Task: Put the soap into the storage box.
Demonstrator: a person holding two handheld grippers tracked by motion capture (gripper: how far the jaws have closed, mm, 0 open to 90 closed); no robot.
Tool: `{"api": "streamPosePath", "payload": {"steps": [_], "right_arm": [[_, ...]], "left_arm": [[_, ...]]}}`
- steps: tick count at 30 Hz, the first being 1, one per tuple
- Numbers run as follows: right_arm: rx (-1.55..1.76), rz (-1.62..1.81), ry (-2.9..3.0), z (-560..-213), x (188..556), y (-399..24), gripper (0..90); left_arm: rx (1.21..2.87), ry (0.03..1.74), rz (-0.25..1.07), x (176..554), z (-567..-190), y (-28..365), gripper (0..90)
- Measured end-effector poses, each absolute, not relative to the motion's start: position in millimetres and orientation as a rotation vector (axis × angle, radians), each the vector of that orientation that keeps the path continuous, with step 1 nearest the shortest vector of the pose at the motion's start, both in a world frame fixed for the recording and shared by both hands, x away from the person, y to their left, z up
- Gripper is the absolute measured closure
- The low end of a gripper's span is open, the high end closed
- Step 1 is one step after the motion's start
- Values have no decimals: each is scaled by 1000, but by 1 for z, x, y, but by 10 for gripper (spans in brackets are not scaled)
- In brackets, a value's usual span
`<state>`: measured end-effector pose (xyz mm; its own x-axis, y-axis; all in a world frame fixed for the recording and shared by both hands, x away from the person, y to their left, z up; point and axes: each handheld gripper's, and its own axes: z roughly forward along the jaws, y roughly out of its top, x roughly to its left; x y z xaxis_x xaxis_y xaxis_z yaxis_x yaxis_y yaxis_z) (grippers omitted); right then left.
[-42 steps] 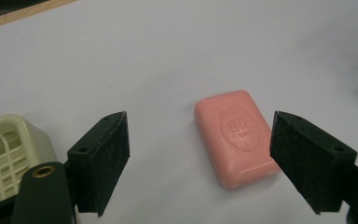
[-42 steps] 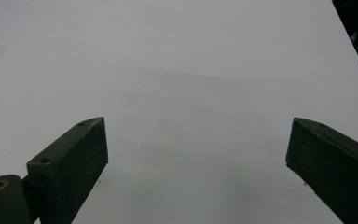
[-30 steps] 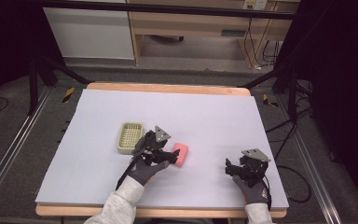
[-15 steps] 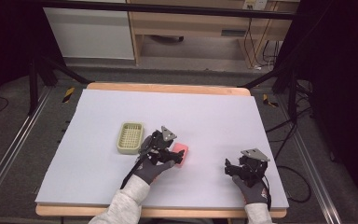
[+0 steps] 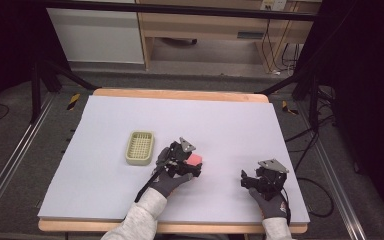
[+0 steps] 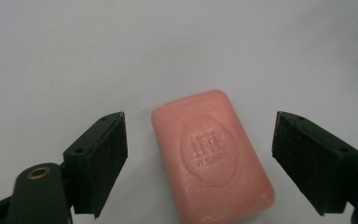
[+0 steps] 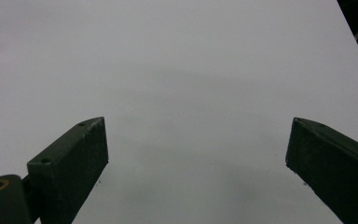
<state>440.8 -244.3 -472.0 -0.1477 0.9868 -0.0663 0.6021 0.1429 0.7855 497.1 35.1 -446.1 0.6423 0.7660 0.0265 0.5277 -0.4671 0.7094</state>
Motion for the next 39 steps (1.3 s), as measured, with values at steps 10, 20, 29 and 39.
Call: {"api": "streamPosePath", "payload": {"steps": [10, 20, 29, 39], "right_arm": [[1520, 815, 1824, -472, 441, -244, 61], [1515, 817, 1831, -472, 441, -244, 61], [1517, 818, 1836, -473, 441, -243, 62], [1511, 812, 1840, -473, 442, -243, 62]], "left_arm": [[2188, 1040, 421, 501, -453, 31, 178], [2214, 1064, 404, 503, -461, 25, 196], [2230, 1101, 386, 506, -467, 23, 226], [2209, 1142, 342, 508, -470, 23, 267]]}}
